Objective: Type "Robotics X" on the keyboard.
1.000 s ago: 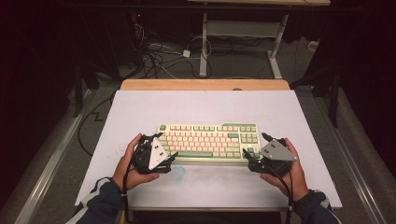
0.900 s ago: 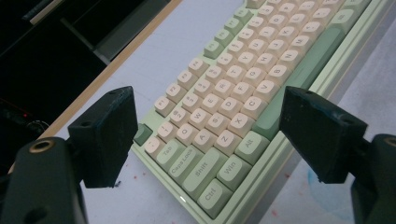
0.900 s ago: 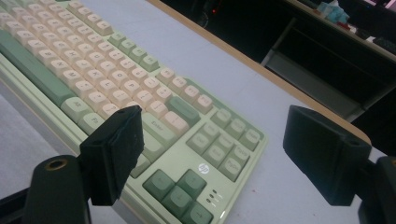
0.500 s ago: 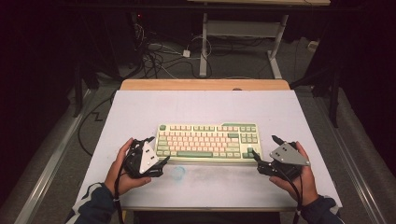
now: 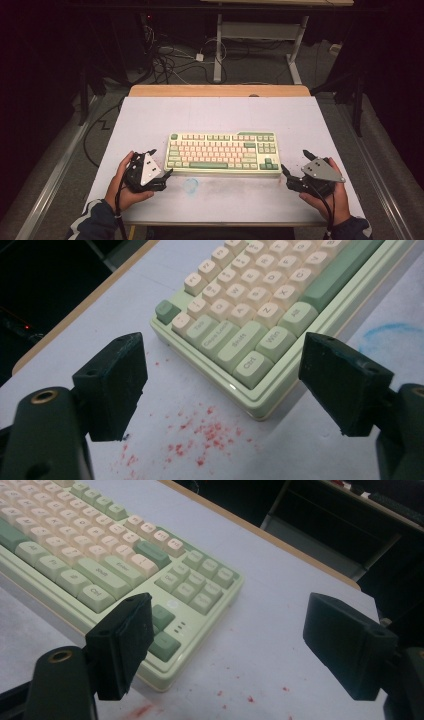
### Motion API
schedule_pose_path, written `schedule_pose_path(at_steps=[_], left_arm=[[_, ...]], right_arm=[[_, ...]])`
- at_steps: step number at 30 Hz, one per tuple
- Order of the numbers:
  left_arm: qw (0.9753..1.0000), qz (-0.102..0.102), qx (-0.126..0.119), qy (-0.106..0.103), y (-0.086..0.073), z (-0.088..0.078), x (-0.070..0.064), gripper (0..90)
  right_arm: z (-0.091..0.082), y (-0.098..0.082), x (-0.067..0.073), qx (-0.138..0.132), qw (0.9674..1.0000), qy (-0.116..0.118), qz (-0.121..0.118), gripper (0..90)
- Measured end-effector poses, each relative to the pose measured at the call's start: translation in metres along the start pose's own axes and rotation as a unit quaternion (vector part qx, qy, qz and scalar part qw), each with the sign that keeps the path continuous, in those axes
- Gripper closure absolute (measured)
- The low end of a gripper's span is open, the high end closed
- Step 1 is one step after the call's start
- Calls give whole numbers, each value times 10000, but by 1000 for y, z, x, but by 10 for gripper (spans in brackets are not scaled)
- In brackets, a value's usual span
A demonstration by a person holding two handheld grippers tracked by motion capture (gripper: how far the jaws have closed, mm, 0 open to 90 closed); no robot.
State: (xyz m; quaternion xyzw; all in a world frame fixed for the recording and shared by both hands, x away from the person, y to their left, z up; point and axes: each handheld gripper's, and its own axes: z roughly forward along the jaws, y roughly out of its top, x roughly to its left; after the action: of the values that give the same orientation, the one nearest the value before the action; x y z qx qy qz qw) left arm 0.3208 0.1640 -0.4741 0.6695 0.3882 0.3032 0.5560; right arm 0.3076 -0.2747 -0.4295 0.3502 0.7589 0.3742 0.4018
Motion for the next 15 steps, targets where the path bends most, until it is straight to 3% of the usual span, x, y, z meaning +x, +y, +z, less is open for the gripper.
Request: schedule_pose_path(at_steps=[8,12,15], left_arm=[[9998,-105,184,68,-10,-5,11,182],[9993,-263,233,133,-14,-9,17,182],[9991,-219,325,184,-18,-9,18,182]], right_arm=[[-3,-16,-13,207,9995,-187,127,211],[-4,-26,-18,321,9988,-251,284,214],[-4,-35,-20,414,9981,-239,393,215]])
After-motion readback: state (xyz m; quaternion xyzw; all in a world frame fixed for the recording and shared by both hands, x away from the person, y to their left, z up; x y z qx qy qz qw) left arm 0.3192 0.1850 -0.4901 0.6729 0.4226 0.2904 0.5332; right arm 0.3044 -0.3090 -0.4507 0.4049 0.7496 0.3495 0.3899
